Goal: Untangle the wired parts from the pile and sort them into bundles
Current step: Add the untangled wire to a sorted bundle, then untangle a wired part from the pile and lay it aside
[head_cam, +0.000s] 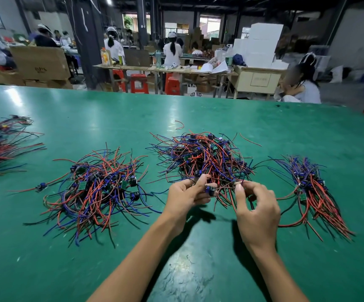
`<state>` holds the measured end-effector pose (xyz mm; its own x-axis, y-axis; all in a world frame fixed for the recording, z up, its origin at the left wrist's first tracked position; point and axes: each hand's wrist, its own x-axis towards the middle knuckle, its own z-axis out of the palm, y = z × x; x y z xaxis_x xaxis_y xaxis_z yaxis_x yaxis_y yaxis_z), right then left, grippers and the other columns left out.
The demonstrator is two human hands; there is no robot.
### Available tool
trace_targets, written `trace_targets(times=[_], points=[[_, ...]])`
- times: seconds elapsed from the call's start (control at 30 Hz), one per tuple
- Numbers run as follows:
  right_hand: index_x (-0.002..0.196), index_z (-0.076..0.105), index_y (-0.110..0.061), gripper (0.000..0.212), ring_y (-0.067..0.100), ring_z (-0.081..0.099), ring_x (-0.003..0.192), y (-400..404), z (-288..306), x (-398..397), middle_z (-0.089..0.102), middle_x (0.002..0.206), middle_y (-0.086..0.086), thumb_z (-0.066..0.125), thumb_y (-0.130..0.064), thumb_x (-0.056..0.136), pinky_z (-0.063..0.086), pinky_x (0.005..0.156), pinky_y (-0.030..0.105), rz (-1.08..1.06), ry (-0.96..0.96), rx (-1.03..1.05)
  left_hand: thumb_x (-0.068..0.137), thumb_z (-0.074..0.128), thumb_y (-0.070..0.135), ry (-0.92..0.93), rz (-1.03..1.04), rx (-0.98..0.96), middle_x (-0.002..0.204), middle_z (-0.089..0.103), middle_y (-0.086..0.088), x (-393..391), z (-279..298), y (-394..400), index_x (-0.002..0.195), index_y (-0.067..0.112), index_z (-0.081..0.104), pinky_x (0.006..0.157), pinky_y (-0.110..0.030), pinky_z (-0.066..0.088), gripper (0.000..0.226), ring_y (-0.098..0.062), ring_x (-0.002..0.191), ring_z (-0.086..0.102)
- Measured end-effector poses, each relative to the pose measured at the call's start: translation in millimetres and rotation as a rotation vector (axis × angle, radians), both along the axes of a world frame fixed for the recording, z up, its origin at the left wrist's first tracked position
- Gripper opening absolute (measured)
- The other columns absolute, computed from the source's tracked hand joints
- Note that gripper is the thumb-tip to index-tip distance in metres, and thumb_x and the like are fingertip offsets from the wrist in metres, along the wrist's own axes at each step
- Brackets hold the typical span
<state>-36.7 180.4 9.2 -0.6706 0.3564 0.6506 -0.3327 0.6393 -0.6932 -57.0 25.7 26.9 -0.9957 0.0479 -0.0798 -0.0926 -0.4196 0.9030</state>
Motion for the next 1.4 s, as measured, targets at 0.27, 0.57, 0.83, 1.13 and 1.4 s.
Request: trace_targets(times=[0.27, 0.57, 0.83, 1.13, 1.4], points=[[0.095, 0.068, -0.021, 0.005, 0.021, 0.056, 0.094, 4.3, -1.3, -2.4, 0.062, 0.093, -0.010, 0.064, -0.023, 0.098, 0.042, 0.087, 0.037, -0.027, -0.123, -0.078, 0.098, 0.058, 0.005, -0.002, -0.026, -0.059, 0.105, 0.078, -0.004, -4.6, -1.8, -8.2, 0.119, 0.012, 0.065, 0.065, -0.023, 0.058, 0.022, -0.024, 0.074, 0.074], [0.104, 0.071, -0.019, 0.016, 0.020, 0.053, 0.094, 7.3, -0.5, -2.0, 0.066, 0.095, -0.006, 0.055, -0.017, 0.101, 0.041, 0.083, 0.037, -0.066, -0.118, -0.067, 0.100, 0.061, 0.029, 0.028, 0.093, -0.192, 0.096, 0.079, 0.006, -3.8, 0.7, -9.9, 0.104, 0.026, 0.077, 0.063, -0.022, 0.054, 0.016, 0.006, 0.072, 0.066], [0.101, 0.075, -0.019, 0.011, 0.026, 0.050, 0.104, 12.4, -4.1, -2.9, 0.067, 0.106, 0.001, 0.064, -0.021, 0.097, 0.032, 0.090, 0.041, -0.278, -0.063, 0.188, 0.096, 0.067, 0.028, -0.011, 0.162, -0.151, 0.094, 0.079, 0.007, -2.2, 0.5, -9.9, 0.103, 0.018, 0.078, 0.054, -0.019, 0.054, 0.016, -0.012, 0.055, 0.066], [0.111, 0.074, -0.022, 0.018, 0.014, 0.068, 0.096, -4.6, -9.6, 1.1, 0.074, 0.106, -0.009, 0.063, -0.024, 0.097, 0.051, 0.086, 0.034, 0.197, -0.004, 0.297, 0.093, 0.071, 0.027, -0.003, 0.060, -0.153, 0.087, 0.078, -0.005, 1.1, -1.0, -4.4, 0.101, 0.003, 0.074, 0.056, -0.027, 0.056, 0.026, -0.021, 0.060, 0.070], [0.104, 0.075, -0.026, 0.013, -0.002, 0.066, 0.082, -4.6, -6.7, -0.5, 0.074, 0.091, -0.018, 0.063, -0.028, 0.099, 0.046, 0.078, 0.010, 0.224, -0.135, 0.113, 0.095, 0.067, 0.017, -0.020, -0.042, -0.042, 0.099, 0.077, -0.015, -0.5, -1.0, -4.5, 0.113, -0.002, 0.069, 0.069, -0.023, 0.061, 0.027, -0.025, 0.082, 0.073]])
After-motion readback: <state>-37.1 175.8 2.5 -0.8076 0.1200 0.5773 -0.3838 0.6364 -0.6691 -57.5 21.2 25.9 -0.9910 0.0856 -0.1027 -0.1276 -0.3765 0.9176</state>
